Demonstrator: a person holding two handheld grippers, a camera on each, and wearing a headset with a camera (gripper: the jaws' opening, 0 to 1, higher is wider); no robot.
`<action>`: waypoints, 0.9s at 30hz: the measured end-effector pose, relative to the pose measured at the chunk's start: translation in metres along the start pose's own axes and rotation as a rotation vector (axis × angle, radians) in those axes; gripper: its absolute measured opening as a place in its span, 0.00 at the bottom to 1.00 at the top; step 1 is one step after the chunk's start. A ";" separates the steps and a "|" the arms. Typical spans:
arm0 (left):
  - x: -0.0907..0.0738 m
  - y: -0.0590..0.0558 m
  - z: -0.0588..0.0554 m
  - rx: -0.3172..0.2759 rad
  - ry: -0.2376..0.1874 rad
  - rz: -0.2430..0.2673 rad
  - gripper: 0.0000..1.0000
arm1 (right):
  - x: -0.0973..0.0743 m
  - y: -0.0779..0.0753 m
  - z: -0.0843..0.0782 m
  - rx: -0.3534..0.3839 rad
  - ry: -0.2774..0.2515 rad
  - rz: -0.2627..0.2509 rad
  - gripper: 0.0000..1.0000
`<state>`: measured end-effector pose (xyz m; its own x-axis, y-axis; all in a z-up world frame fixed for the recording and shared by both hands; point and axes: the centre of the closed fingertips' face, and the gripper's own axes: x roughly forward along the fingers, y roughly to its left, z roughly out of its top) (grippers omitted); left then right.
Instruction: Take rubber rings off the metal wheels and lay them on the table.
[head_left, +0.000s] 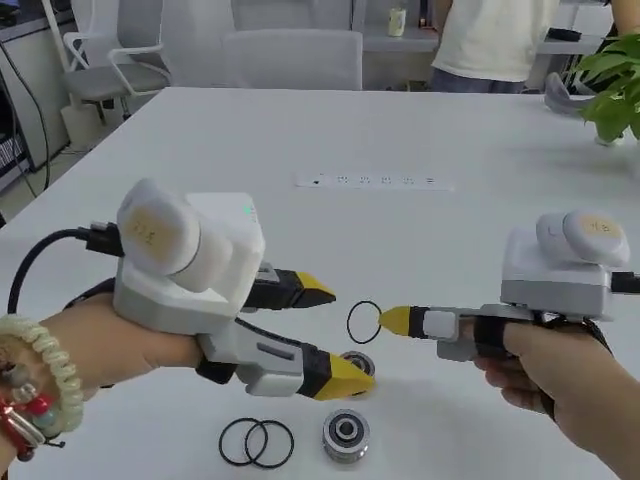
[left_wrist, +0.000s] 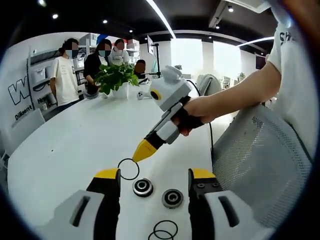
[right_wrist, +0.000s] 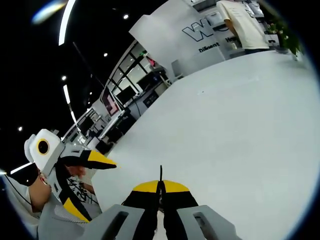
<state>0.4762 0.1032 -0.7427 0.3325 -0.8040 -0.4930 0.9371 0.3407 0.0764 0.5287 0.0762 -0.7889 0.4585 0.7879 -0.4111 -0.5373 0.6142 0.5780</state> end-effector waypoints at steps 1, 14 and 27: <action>-0.003 -0.001 0.001 0.006 -0.002 0.002 0.52 | 0.000 0.000 0.000 -0.001 0.001 0.001 0.00; -0.053 0.003 -0.009 0.031 0.018 0.080 0.66 | -0.001 0.010 0.004 -0.031 -0.002 0.024 0.00; -0.105 0.011 -0.033 -0.026 0.033 0.195 0.69 | 0.002 0.017 0.002 -0.049 0.012 0.046 0.00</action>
<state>0.4481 0.2071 -0.7187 0.5030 -0.7054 -0.4993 0.8523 0.5008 0.1510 0.5219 0.0884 -0.7780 0.4246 0.8154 -0.3936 -0.5914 0.5789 0.5613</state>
